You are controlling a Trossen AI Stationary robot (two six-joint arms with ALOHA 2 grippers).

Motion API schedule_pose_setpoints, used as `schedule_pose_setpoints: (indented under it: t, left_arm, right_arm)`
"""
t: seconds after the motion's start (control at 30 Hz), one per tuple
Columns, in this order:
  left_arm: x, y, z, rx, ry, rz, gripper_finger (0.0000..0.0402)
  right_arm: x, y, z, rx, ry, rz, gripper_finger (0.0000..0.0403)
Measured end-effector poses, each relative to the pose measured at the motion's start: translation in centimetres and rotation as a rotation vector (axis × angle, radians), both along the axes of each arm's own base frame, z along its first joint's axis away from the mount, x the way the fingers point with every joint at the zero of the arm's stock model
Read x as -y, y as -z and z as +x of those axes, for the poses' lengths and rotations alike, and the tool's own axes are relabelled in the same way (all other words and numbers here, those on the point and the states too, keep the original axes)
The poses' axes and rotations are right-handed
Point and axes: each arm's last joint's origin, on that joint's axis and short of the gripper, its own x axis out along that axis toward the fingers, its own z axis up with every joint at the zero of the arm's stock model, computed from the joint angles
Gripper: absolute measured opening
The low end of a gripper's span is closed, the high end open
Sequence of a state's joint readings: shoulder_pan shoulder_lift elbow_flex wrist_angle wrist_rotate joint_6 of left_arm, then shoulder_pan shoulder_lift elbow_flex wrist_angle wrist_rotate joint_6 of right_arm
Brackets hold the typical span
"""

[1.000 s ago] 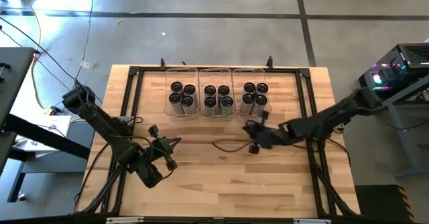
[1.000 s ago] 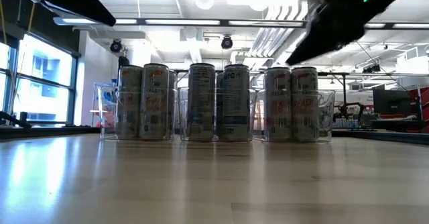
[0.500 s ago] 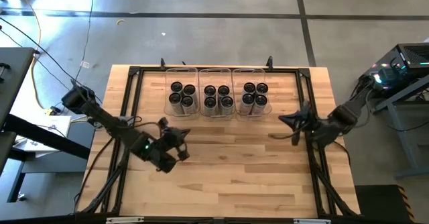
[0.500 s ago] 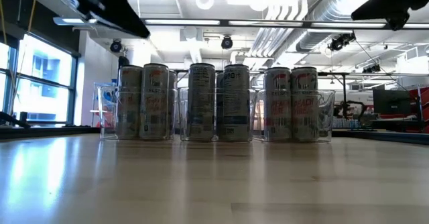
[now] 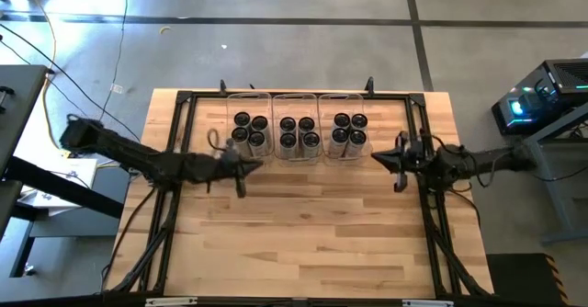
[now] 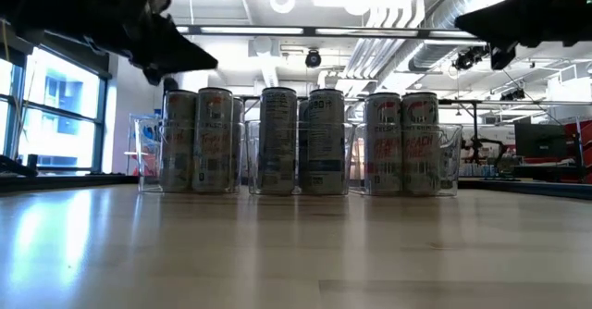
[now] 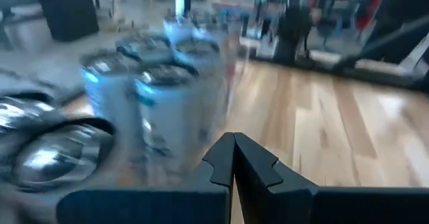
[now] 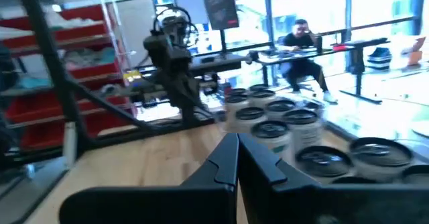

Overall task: Sort soda cans
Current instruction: Return to Home Position

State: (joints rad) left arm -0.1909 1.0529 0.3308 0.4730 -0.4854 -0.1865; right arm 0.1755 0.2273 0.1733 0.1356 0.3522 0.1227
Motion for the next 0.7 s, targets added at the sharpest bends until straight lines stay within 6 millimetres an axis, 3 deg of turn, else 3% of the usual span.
schedule_pose_setpoints:
  t: [0.2,0.4,0.7]
  left_arm:
    - [-2.0,-1.4,-4.2,0.120,0.024,0.016,0.0000]
    - [-2.7,-1.4,-8.4,0.189,0.006,-0.011,0.0000]
    - [-2.8,-1.0,-11.9,0.226,0.057,-0.028,0.0000]
  right_arm:
    - [1.7,-1.0,-0.1,0.012,-0.061,-0.079,0.0000]
    - [2.4,-0.9,-0.6,0.011,-0.071,-0.090,0.0000]
    - [1.8,-1.0,-2.3,0.062,-0.221,-0.123,0.0000]
